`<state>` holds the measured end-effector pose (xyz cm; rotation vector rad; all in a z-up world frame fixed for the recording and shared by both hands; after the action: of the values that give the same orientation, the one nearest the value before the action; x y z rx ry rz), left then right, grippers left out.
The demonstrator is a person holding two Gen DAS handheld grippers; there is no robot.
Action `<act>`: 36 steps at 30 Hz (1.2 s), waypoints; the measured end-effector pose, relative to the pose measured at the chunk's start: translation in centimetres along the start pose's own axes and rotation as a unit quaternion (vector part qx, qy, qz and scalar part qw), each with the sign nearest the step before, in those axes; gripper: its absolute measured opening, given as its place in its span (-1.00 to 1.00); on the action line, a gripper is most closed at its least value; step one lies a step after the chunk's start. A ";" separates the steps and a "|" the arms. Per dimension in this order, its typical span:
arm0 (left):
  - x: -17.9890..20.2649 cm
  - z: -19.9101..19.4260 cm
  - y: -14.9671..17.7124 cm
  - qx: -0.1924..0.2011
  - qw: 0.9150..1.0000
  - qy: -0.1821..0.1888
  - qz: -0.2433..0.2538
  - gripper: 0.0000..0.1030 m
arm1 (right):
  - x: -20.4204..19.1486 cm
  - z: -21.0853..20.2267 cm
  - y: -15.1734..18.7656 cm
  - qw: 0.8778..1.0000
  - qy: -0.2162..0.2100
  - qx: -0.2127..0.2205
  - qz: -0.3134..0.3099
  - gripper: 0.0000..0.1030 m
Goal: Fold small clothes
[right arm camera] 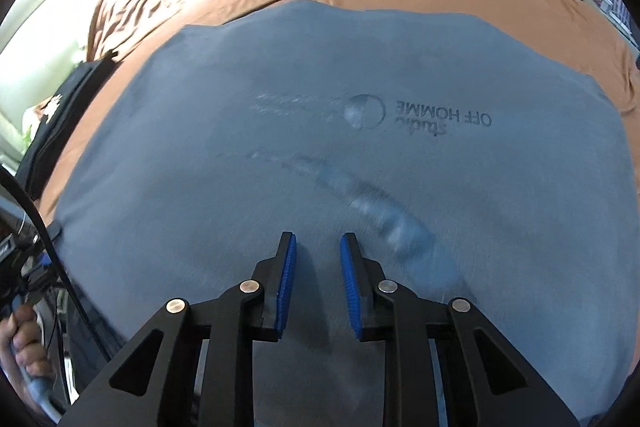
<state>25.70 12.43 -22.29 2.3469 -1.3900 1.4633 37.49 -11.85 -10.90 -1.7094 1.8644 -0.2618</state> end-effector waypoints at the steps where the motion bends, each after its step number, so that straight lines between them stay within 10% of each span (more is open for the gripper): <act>1: 0.1 -0.1 0.0 0.001 1.000 -0.004 0.001 -0.42 | 0.0 0.2 -0.4 1.000 0.003 0.001 0.002 -0.61; 36: 0.0 0.4 0.5 0.010 0.996 -0.026 -0.082 -0.42 | -0.2 9.9 -14.8 0.996 0.032 0.010 0.087 -0.61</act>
<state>25.65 11.90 -22.72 2.4611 -1.1666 1.3884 55.28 -11.58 -11.16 -1.5309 2.0361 -0.2667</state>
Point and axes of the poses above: each gripper's, at about its wrist camera, not at the fingertips, and z roughly the way its jaws point, x to its right, y to its underside, the point moved 8 cm from there along z, roughly the way its jaws point, and after that the axes turned 14 degrees about z, right-handed, at the moved point
